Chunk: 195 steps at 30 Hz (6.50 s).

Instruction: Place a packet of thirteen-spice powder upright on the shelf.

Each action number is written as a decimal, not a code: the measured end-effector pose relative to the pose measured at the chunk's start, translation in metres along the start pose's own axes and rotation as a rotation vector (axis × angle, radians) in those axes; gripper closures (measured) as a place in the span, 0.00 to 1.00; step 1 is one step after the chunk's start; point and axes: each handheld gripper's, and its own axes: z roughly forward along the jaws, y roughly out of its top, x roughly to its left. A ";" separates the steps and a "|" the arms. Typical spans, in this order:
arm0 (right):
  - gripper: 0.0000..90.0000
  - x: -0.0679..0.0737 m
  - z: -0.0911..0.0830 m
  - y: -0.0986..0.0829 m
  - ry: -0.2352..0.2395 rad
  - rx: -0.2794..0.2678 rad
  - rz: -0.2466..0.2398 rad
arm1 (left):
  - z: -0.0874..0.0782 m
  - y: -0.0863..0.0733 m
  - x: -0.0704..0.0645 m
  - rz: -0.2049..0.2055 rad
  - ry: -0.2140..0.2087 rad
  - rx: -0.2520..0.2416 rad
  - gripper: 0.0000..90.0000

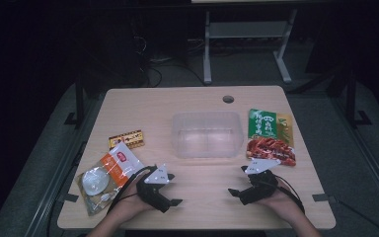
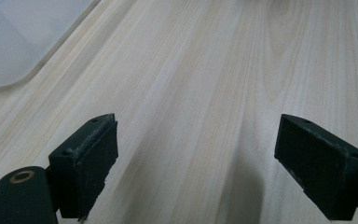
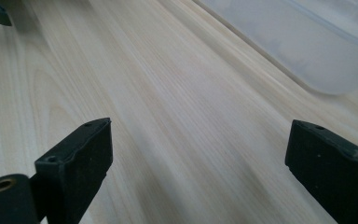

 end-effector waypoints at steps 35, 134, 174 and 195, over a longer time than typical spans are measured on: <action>0.08 0.005 0.002 0.002 0.009 -0.010 -0.011 | -0.081 0.045 0.069 -0.168 0.146 -0.034 0.99; 0.09 0.004 0.003 0.001 0.016 0.003 -0.013 | -0.091 -0.057 0.189 -0.525 0.398 0.206 1.00; 0.09 0.003 0.005 -0.001 0.028 0.014 -0.012 | -0.036 0.010 0.178 -0.053 0.202 0.286 0.24; 0.09 0.004 0.005 -0.001 0.032 0.018 -0.014 | -0.026 0.003 0.186 -0.057 0.186 0.331 0.33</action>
